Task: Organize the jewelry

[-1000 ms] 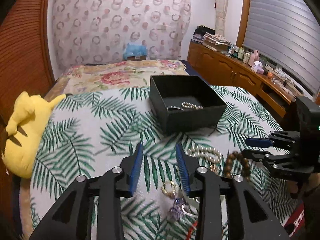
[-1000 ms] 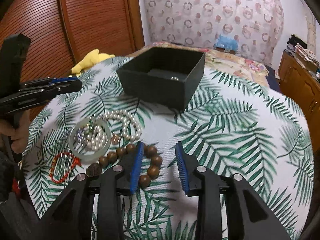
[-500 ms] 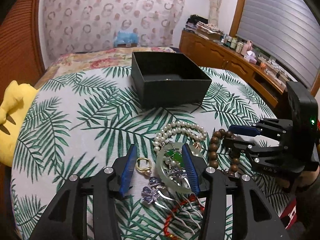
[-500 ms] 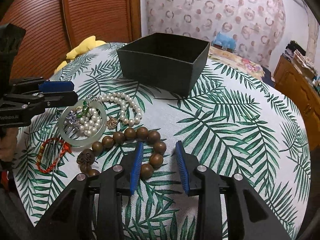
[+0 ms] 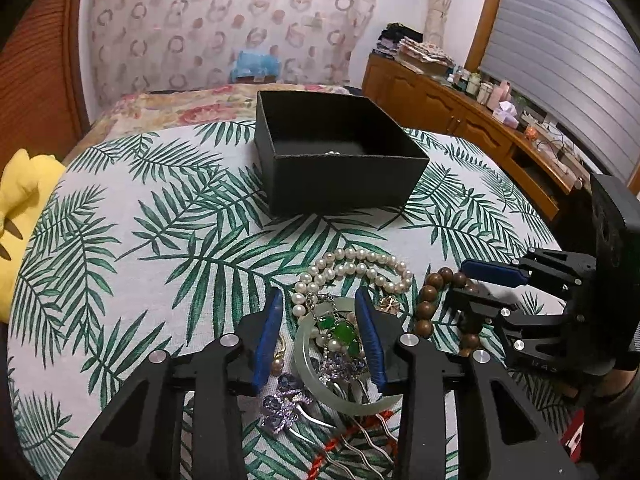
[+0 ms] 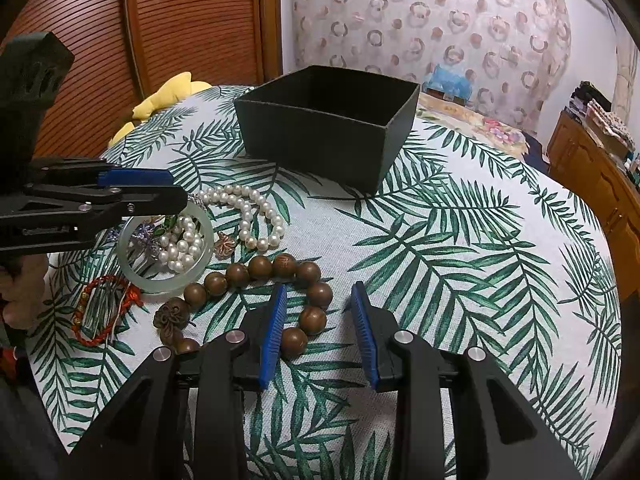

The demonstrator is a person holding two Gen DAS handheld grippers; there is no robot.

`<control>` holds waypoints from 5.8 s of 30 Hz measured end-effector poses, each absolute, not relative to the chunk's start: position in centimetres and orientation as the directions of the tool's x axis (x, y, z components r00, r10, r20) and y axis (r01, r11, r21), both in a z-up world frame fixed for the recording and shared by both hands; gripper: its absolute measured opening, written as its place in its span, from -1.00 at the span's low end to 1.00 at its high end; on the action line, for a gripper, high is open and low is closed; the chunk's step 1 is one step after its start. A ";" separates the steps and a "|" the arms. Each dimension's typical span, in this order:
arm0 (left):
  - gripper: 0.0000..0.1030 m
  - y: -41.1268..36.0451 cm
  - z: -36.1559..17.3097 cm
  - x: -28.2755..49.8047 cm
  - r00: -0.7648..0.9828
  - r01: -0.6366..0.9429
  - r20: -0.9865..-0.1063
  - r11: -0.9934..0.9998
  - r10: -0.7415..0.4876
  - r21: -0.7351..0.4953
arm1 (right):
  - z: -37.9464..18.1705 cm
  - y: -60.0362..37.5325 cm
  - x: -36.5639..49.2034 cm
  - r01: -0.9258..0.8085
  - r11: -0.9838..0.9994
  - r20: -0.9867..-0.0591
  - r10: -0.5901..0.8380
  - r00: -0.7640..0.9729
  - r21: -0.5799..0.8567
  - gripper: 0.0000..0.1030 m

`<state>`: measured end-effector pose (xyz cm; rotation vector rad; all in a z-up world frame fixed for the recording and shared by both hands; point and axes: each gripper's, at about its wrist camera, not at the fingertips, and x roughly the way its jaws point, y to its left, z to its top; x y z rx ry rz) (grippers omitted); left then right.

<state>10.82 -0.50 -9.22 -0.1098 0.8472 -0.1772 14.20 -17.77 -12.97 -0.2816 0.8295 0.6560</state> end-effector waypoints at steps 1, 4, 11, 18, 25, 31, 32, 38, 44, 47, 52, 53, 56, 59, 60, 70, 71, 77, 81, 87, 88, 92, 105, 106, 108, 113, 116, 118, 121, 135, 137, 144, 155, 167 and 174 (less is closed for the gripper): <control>-0.46 -0.6 -9.3 10.9 0.647 0.110 -0.737 0.981 -0.195 -0.162 | -13.0 -17.8 14.2 -0.638 0.770 -0.757 0.428 0.494 0.019 -0.30; -0.61 -0.4 -9.5 11.0 0.644 0.109 -0.738 0.979 -0.202 -0.172 | -13.0 -17.8 14.2 -0.638 0.770 -0.757 0.425 0.496 0.014 -0.30; -0.94 -0.5 -8.0 9.6 0.710 0.124 -0.679 0.982 -0.186 -0.140 | -13.0 -17.7 14.2 -0.638 0.770 -0.758 0.418 0.501 0.003 -0.30; -0.94 -0.6 -5.7 8.2 0.752 0.131 -0.630 0.981 -0.191 -0.141 | -13.0 -17.7 14.2 -0.638 0.770 -0.758 0.417 0.501 0.002 -0.30; -0.94 -0.8 -3.7 7.1 0.782 0.146 -0.588 0.978 -0.206 -0.149 | -13.0 -17.9 14.3 -0.634 0.774 -0.757 0.423 0.499 0.014 -0.60; -0.94 -1.0 -2.9 6.4 0.796 0.162 -0.567 0.977 -0.214 -0.141 | -12.5 -18.9 14.7 -0.629 0.771 -0.729 0.485 0.484 0.095 -0.71; -0.94 -1.1 -2.8 6.3 0.797 0.161 -0.565 0.977 -0.213 -0.141 | -12.3 -19.0 14.6 -0.626 0.774 -0.724 0.486 0.490 0.096 -0.71; -0.94 -0.8 -2.1 6.0 0.808 0.161 -0.548 0.976 -0.214 -0.143 | -9.7 -19.5 13.9 -0.629 0.774 -0.685 0.501 0.530 0.079 -0.71; -0.94 -0.7 -1.5 5.8 0.813 0.170 -0.541 0.976 -0.216 -0.135 | -7.0 -19.5 13.2 -0.631 0.774 -0.658 0.499 0.565 0.045 -0.71; -0.94 -0.7 -1.4 5.7 0.812 0.170 -0.542 0.976 -0.216 -0.135 | -6.0 -19.7 13.0 -0.629 0.776 -0.642 0.502 0.579 0.039 -0.71; -0.94 -0.5 -1.4 5.9 0.808 0.169 -0.548 0.976 -0.216 -0.136 | -4.7 -19.9 12.9 -0.627 0.779 -0.627 0.503 0.595 0.030 -0.71; -0.94 -0.4 -1.3 5.9 0.808 0.169 -0.549 0.976 -0.216 -0.136 | -4.5 -19.9 13.0 -0.626 0.779 -0.624 0.503 0.598 0.029 -0.71; -0.94 -0.4 -1.4 5.9 0.808 0.169 -0.549 0.976 -0.216 -0.134 | -3.8 -20.0 13.1 -0.625 0.780 -0.617 0.505 0.604 0.026 -0.71; -0.94 -0.2 -1.3 6.1 0.810 0.166 -0.547 0.977 -0.213 -0.133 | -3.1 -20.0 13.3 -0.624 0.781 -0.612 0.504 0.610 0.021 -0.71; -0.94 -0.2 -1.1 6.3 0.810 0.167 -0.546 0.977 -0.213 -0.134 | -2.9 -20.0 13.5 -0.624 0.781 -0.610 0.504 0.612 0.019 -0.71; -0.94 -0.1 1.1 9.3 0.828 0.170 -0.526 0.981 -0.196 -0.098 | 0.2 -19.4 15.7 -0.620 0.784 -0.566 0.514 0.645 0.005 -0.71; -0.94 -0.1 1.3 9.6 0.831 0.168 -0.522 0.981 -0.192 -0.093 | 0.6 -19.3 16.1 -0.618 0.786 -0.555 0.513 0.654 -0.002 -0.71; -0.94 -0.4 2.3 11.9 0.834 0.181 -0.515 0.980 -0.197 -0.083 | 1.9 -18.5 17.7 -0.623 0.781 -0.523 0.519 0.676 -0.030 -0.71; -0.94 -0.7 3.2 12.6 0.840 0.198 -0.500 0.977 -0.210 -0.078 | 2.7 -17.7 18.6 -0.640 0.767 -0.509 0.535 0.674 -0.040 -0.71; -0.94 -0.6 4.4 14.2 0.844 0.218 -0.486 0.973 -0.228 -0.078 | 3.7 -16.8 20.1 -0.667 0.744 -0.492 0.567 0.660 -0.037 -0.71; -0.94 -0.6 4.4 14.4 0.843 0.220 -0.486 0.972 -0.230 -0.078 | 3.7 -16.7 20.3 -0.671 0.741 -0.489 0.574 0.657 -0.032 -0.71; -0.94 -0.2 4.2 16.1 0.829 0.234 -0.497 0.967 -0.254 -0.104 | 3.7 -16.3 21.4 -0.689 0.725 -0.482 0.599 0.640 -0.014 -0.71; -0.94 0.2 1.0 22.2 0.772 0.226 -0.576 0.963 -0.269 -0.146 | -0.9 -15.4 27.1 -0.687 0.723 -0.548 0.607 0.576 0.079 -0.71; -0.94 0.1 0.8 22.5 0.770 0.225 -0.580 0.964 -0.267 -0.144 | -1.2 -15.4 27.5 -0.686 0.723 -0.554 0.606 0.572 0.083 -0.71; -0.94 -0.1 0.3 23.0 0.763 0.225 -0.590 0.964 -0.266 -0.143 | -1.7 -15.1 28.0 -0.684 0.724 -0.563 0.604 0.563 0.093 -0.71; -0.91 0.3 -1.2 23.5 0.743 0.203 -0.620 0.967 -0.253 -0.151 | -2.4 -14.9 28.5 -0.688 0.720 -0.576 0.602 0.553 0.093 -0.71; -0.66 0.8 -1.8 22.9 0.740 0.183 -0.632 0.973 -0.230 -0.140 | -2.5 -14.7 28.6 -0.688 0.719 -0.579 0.602 0.551 0.093 -0.70; -0.52 1.2 -2.2 22.2 0.740 0.173 -0.635 0.975 -0.221 -0.137 | -2.5 -14.6 28.4 -0.688 0.719 -0.581 0.602 0.548 0.095 -0.70; -0.39 1.6 -2.7 20.9 0.737 0.160 -0.645 0.979 -0.202 -0.124 | -3.0 -14.2 28.3 -0.687 0.720 -0.591 0.598 0.542 0.098 -0.69; 0.03 2.3 -3.1 14.9 0.741 0.140 -0.649 0.985 -0.170 -0.099 | -3.1 -15.2 24.3 -0.658 0.748 -0.593 0.568 0.570 0.084 -0.60; 0.18 2.2 -3.1 13.9 0.747 0.141 -0.644 0.986 -0.164 -0.088 | -3.5 -15.7 23.2 -0.648 0.756 -0.594 0.564 0.574 0.092 -0.60; 0.25 1.8 -3.1 10.8 0.753 0.154 -0.636 0.985 -0.169 -0.079 | -4.9 -17.7 19.0 -0.613 0.784 -0.603 0.538 0.589 0.101 -0.60; 0.63 1.1 -4.6 7.1 0.747 0.166 -0.644 0.984 -0.166 -0.060 | -7.1 -19.5 13.3 -0.578 0.806 -0.624 0.517 0.586 0.125 -0.06; 0.78 -1.4 -8.3 6.2 0.668 0.202 -0.728 0.979 -0.154 -0.021 | -10.6 -20.9 8.6 -0.542 0.834 -0.667 0.464 0.583 0.107 0.23; 0.78 -2.8 -9.1 7.6 0.631 0.243 -0.761 0.970 -0.149 0.012 | -12.3 -21.0 8.2 -0.540 0.836 -0.692 0.447 0.567 0.098 0.23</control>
